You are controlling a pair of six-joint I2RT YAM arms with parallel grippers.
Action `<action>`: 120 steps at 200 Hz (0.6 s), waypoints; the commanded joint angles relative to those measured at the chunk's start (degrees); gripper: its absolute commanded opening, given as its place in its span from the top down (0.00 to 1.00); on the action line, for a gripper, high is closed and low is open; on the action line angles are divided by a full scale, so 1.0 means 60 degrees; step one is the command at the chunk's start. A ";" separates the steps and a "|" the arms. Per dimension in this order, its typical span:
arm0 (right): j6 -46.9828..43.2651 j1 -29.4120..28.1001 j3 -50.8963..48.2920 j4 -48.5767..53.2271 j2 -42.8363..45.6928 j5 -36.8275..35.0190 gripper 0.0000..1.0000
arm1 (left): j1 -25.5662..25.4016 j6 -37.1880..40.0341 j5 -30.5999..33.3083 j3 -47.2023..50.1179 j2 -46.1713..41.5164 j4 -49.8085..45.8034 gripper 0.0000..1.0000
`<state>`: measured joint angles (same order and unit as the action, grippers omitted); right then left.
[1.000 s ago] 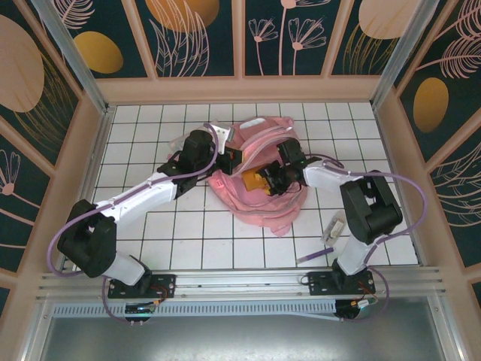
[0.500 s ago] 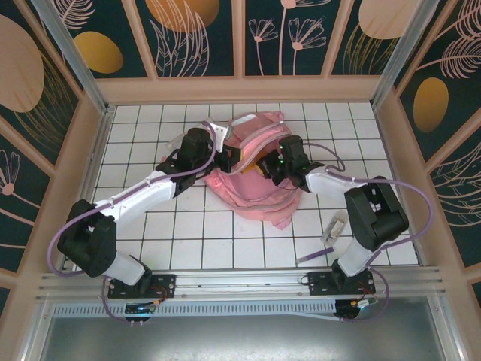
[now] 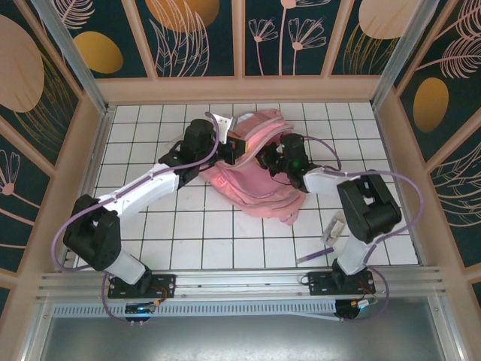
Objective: Pack books, pencil case, and school supplies into a backpack
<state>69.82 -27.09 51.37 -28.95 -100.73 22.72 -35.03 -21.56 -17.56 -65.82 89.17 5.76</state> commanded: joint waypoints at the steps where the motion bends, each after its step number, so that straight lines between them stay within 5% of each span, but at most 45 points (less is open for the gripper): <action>1: 0.0206 -0.0068 0.0456 -0.1603 -0.0764 0.0755 1.00 | 0.0006 0.0033 -0.0342 -0.0782 -0.0125 0.1339 1.00; 61: 0.0587 0.0003 0.1473 -0.2903 -0.2819 0.2247 1.00 | 0.0085 0.0986 -0.1111 -0.0849 -0.0134 0.2026 1.00; 120: 0.0387 0.0549 0.2219 -0.2910 -0.3843 0.2469 0.98 | 0.0117 0.0973 -0.2089 -0.0846 -0.0077 0.2203 1.00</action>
<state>72.99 -25.21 60.99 -44.38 -120.95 35.38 -34.37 -16.75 -23.62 -66.54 89.45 7.35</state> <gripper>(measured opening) 0.047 0.046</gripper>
